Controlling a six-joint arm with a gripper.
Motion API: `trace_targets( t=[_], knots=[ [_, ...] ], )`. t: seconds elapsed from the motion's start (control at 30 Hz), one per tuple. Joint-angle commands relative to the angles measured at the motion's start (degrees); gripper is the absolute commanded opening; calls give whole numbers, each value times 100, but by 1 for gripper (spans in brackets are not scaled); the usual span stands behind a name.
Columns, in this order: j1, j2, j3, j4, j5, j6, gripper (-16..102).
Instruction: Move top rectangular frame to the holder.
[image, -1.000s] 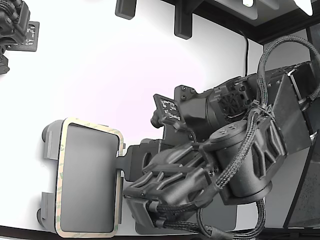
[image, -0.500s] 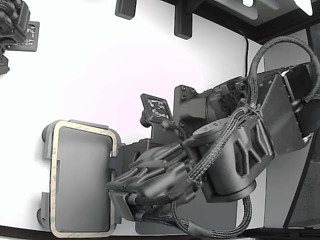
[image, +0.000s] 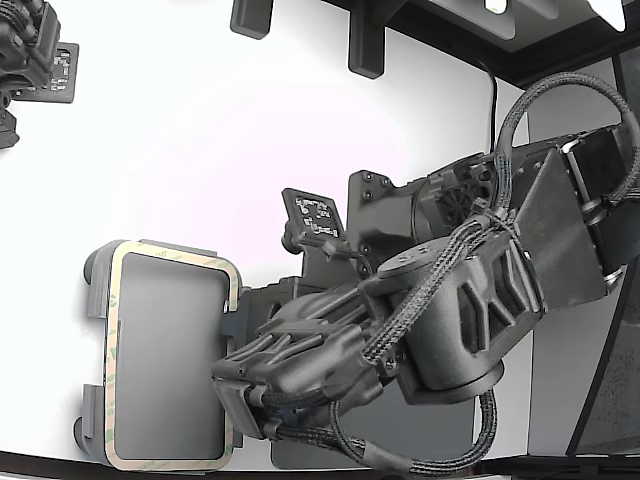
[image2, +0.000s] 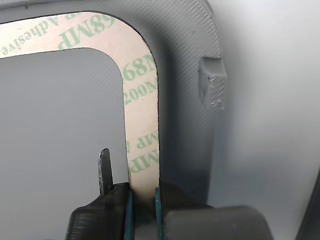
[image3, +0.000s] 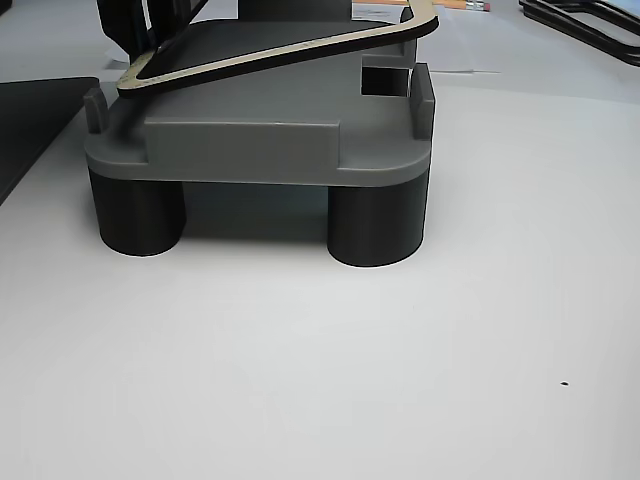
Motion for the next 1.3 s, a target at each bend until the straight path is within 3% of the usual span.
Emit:
trace_targets(
  t=[0.0, 1.27],
  knots=[
    [-62, 185, -97, 62, -9, 26, -12],
    [-70, -79, -167, 53, -53, 114, -12]
  ],
)
